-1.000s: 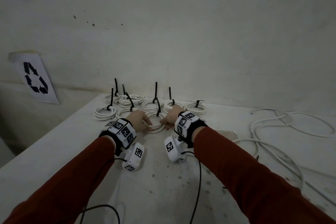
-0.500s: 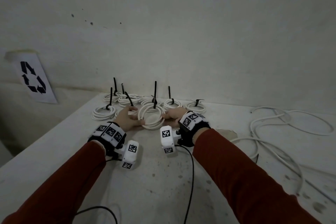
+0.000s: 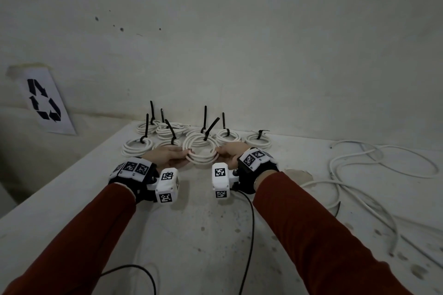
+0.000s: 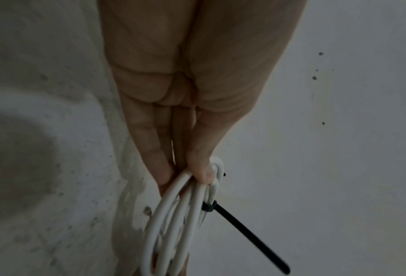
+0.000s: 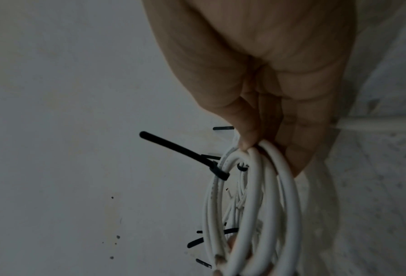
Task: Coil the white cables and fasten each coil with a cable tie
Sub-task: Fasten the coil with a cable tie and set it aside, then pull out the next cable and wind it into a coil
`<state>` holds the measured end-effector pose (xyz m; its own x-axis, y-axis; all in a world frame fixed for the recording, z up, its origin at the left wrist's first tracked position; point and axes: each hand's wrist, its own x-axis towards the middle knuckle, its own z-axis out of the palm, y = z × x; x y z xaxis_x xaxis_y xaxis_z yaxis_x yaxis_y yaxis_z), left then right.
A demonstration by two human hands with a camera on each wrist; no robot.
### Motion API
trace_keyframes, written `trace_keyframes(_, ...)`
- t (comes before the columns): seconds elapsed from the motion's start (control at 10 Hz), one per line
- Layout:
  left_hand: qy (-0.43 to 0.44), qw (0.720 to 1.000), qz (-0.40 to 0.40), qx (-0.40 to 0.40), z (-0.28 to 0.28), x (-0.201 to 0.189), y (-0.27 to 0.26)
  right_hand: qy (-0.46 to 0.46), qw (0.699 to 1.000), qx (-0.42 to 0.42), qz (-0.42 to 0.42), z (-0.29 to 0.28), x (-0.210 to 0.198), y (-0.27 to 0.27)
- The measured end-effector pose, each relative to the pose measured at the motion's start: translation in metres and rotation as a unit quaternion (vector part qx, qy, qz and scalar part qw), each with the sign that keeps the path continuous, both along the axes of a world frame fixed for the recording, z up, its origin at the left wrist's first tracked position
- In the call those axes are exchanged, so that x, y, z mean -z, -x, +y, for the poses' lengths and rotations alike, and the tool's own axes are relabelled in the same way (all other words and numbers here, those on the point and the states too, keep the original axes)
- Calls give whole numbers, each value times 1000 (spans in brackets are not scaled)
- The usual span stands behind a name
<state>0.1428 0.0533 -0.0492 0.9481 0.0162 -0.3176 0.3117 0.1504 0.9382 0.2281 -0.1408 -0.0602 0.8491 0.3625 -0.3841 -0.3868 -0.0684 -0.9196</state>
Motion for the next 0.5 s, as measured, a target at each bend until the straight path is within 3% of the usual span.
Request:
trace_keyframes(0.1, 29, 999, 11, -18, 1, 2, 0, -104, 986, 57, 114, -2, -4, 2)
trace_keyframes(0.2, 72, 996, 21, -48, 1, 7, -2, -109, 987, 59, 98, 0, -1, 3)
trace_keyframes(0.3, 18, 995, 41, -88, -3, 11, -5, -22, 999, 44, 21, 7, 1, 11)
trace_keyframes(0.4, -31, 992, 34, -116, -8, 14, -13, 0, 998, 55, 24, 7, 1, 13)
trace_keyframes(0.5, -152, 981, 25, -122, -9, 9, -16, 209, 967, -67, -128, 0, -11, 22)
